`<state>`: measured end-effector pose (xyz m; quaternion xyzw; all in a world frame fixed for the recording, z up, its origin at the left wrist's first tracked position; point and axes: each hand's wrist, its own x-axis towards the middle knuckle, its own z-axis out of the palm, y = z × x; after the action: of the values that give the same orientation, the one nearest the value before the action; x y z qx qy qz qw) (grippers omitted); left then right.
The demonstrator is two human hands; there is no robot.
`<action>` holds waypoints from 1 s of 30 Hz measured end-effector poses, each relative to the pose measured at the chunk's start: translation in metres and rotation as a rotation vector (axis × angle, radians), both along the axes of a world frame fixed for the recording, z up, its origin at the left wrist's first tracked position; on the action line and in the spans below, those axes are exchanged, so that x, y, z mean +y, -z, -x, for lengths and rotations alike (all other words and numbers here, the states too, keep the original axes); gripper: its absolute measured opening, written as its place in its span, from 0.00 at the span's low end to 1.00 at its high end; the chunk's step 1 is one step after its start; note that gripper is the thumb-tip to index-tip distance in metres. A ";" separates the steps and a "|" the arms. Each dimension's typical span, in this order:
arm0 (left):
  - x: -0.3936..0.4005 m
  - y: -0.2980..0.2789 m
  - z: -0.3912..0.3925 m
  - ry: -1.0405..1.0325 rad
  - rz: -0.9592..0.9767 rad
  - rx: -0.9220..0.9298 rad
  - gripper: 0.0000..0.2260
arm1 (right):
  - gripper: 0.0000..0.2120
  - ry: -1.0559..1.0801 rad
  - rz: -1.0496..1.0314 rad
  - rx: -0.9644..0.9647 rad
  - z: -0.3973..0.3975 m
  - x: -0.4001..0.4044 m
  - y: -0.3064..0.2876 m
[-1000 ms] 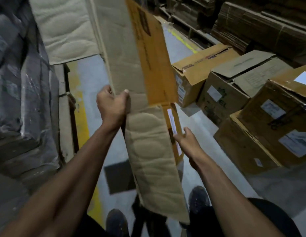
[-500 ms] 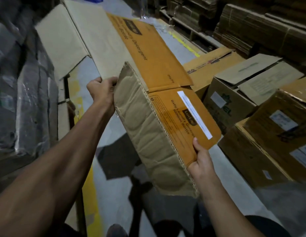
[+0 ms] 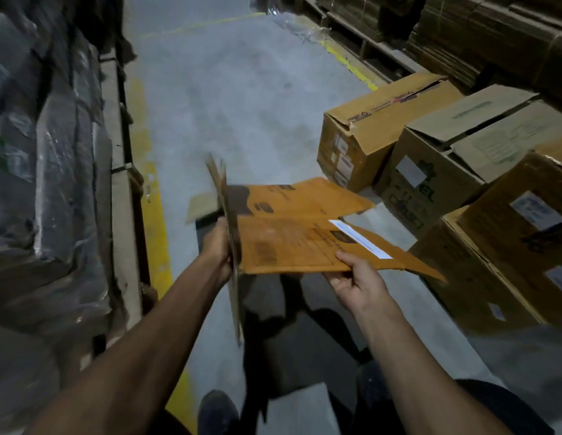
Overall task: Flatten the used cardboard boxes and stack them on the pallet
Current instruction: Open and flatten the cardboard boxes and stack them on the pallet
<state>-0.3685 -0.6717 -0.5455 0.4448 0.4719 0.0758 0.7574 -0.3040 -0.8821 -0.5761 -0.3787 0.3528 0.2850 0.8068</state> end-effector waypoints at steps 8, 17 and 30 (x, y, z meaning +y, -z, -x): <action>-0.032 0.008 0.095 -0.079 -0.006 0.242 0.13 | 0.21 -0.151 0.178 -0.048 0.006 0.007 0.003; -0.091 0.009 0.120 -0.282 0.495 0.056 0.15 | 0.18 -0.166 0.150 -0.036 0.019 0.007 -0.001; -0.041 0.040 0.080 -0.559 0.391 -0.133 0.15 | 0.12 -0.119 0.104 -0.036 0.011 0.006 0.001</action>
<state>-0.4484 -0.7132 -0.5858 0.1388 0.5307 0.2175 0.8073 -0.3147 -0.8764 -0.5769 -0.4453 0.3294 0.3067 0.7740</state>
